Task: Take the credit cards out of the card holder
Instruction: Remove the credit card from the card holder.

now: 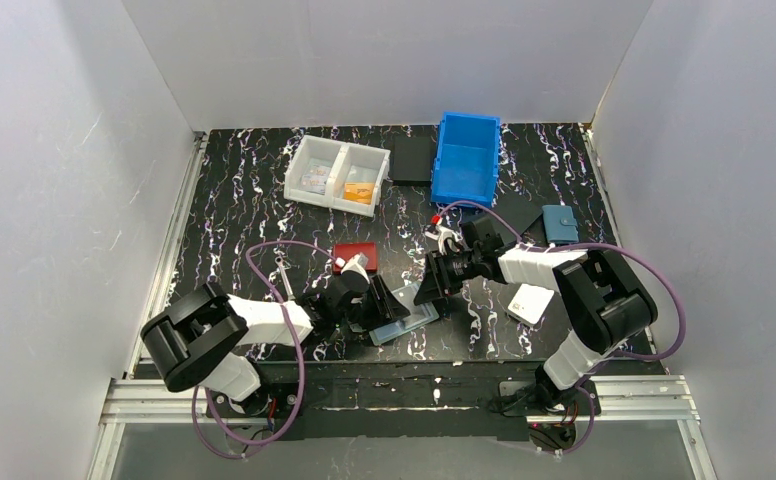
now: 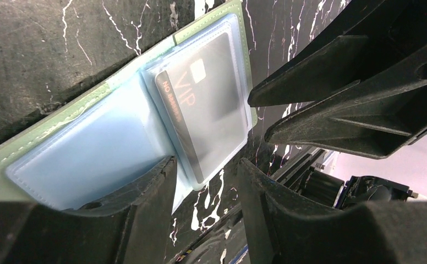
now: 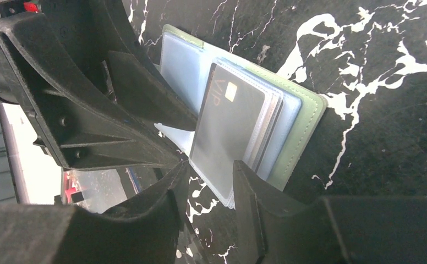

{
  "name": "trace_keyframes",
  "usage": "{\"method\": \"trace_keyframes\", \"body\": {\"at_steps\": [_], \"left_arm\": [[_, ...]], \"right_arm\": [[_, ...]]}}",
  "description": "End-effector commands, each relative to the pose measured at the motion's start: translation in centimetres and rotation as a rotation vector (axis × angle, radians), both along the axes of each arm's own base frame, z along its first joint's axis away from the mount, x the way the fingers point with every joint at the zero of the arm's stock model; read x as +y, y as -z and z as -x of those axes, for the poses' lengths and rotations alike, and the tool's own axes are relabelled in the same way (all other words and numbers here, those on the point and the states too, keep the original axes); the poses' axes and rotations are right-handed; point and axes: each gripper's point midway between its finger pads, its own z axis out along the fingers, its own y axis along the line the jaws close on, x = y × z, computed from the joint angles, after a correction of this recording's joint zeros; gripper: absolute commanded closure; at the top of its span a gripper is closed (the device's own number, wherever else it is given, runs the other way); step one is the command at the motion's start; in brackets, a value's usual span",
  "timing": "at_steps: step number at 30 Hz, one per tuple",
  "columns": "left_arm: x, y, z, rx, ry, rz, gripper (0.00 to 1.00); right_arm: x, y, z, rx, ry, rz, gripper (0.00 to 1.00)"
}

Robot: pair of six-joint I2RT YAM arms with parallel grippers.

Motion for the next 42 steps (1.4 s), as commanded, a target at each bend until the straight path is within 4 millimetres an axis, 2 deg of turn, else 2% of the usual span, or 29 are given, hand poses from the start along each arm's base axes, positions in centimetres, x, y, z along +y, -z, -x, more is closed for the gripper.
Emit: {"method": "trace_keyframes", "body": {"at_steps": [1,5,9,16,23,31,34,38,42], "left_arm": [[1.9,3.3,1.4,0.069,0.005,-0.114,0.56],[1.4,3.3,1.6,0.081,0.033,-0.11,0.56],[1.1,3.6,1.9,0.096,0.05,-0.111,0.56],[0.8,3.8,2.1,0.103,0.065,-0.094,0.53],[0.1,4.1,2.0,0.116,0.087,-0.09,0.53],[1.1,5.7,2.4,0.145,0.057,-0.133,0.72],[1.6,6.0,2.4,0.143,0.045,-0.145,0.85],[2.1,6.3,2.6,0.142,0.039,-0.155,0.94],[2.5,6.4,2.6,0.135,0.031,-0.164,1.0]], "right_arm": [[0.3,-0.5,-1.3,-0.035,0.021,0.007,0.56],[0.2,0.1,-1.1,-0.021,0.02,0.02,0.56],[0.7,0.8,0.0,0.026,-0.015,0.014,0.56],[1.1,0.8,0.6,0.055,-0.029,-0.003,0.56],[1.0,0.6,0.2,0.048,-0.016,0.002,0.55],[0.2,0.2,-1.1,0.026,0.028,0.001,0.52],[0.3,0.2,-1.0,0.031,0.021,-0.006,0.51],[0.4,-0.1,-0.8,0.034,0.001,-0.027,0.5],[0.7,-1.0,-0.6,0.021,-0.033,-0.066,0.48]]}}
